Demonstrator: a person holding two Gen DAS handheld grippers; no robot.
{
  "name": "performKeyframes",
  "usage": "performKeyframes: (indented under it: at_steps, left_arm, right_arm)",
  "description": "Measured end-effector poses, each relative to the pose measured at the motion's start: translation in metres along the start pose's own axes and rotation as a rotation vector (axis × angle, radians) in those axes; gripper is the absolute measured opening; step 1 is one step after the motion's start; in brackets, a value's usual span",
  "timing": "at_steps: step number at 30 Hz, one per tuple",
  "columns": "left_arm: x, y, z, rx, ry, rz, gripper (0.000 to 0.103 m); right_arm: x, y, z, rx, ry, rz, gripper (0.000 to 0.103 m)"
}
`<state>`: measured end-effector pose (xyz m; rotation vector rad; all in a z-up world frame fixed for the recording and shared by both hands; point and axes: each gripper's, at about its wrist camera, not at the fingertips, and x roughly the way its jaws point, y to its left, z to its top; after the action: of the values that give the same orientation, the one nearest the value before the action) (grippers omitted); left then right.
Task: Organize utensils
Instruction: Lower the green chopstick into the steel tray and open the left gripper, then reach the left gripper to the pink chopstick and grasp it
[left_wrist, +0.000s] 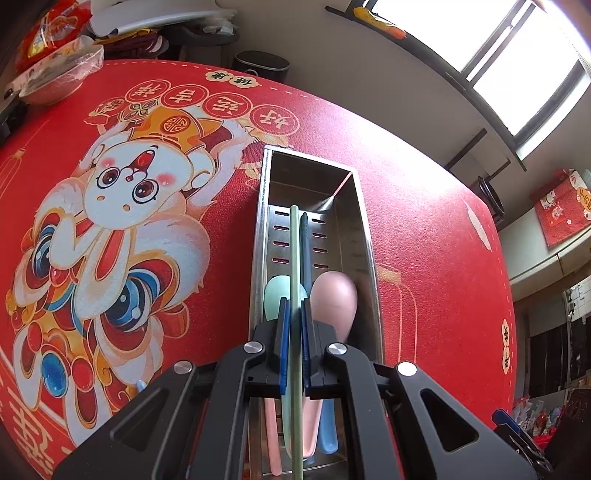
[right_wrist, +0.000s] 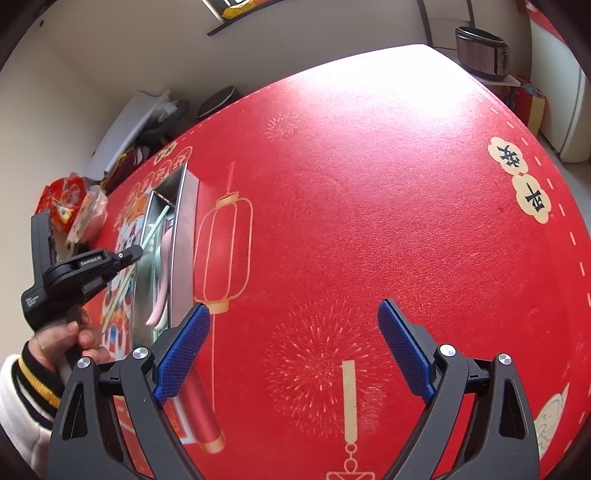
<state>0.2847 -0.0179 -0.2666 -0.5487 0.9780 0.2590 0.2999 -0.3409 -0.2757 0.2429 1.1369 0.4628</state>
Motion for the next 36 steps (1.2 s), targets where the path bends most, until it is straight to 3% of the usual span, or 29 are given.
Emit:
performKeyframes:
  at_steps: [8, 15, 20, 25, 36]
  left_arm:
    - [0.003, 0.004, 0.002, -0.015, -0.003, 0.005, 0.006]
    - [-0.018, 0.002, 0.001, 0.046, -0.029, -0.005, 0.008]
    - [-0.038, 0.013, -0.006, 0.097, -0.032, 0.032, 0.02]
    - [-0.054, 0.025, -0.021, 0.169, -0.008, 0.07, 0.025]
    - [-0.087, 0.056, -0.057, 0.246, 0.035, 0.081, 0.037]
  right_arm:
    - [-0.002, 0.005, -0.005, -0.007, 0.01, -0.001, 0.089]
    - [-0.007, 0.008, -0.007, -0.002, -0.007, -0.002, 0.089]
    - [-0.005, 0.024, -0.009, -0.014, -0.03, 0.003, 0.089]
    - [0.001, 0.049, -0.014, -0.045, -0.044, 0.011, 0.089]
    - [0.018, 0.088, -0.032, -0.052, -0.009, -0.043, 0.089]
